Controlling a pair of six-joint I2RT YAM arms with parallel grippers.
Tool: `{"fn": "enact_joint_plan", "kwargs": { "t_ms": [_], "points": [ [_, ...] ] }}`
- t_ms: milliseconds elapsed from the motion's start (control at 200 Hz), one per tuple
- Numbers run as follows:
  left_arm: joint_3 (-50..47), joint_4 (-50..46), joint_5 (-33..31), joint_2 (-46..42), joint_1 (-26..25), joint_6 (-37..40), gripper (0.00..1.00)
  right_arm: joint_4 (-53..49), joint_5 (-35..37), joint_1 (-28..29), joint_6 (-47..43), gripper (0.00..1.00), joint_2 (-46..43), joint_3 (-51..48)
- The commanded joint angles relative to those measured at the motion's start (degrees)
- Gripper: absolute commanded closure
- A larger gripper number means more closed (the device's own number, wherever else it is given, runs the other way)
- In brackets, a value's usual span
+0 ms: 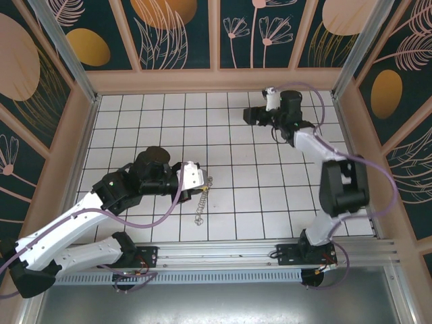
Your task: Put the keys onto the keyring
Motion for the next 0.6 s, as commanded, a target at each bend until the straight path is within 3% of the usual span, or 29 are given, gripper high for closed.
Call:
{"fn": "enact_joint_plan", "kwargs": {
  "t_ms": [0,200,596],
  "points": [
    [-1.03,4.32,-3.83,-1.33,0.23,2.27,1.00,-4.62,3.78,-0.57,-1.22,0.22,6.92,7.27],
    [-3.39,5.61,-7.35,-2.95,0.25,4.42,1.00,-10.04,6.22,-0.51,-3.63,0.22,17.47,17.13],
    [-9.40,11.85,-3.58,-3.13,0.28,0.29,1.00,-16.98,11.09,-0.79,-6.13,0.24,29.85,30.73]
  ]
}}
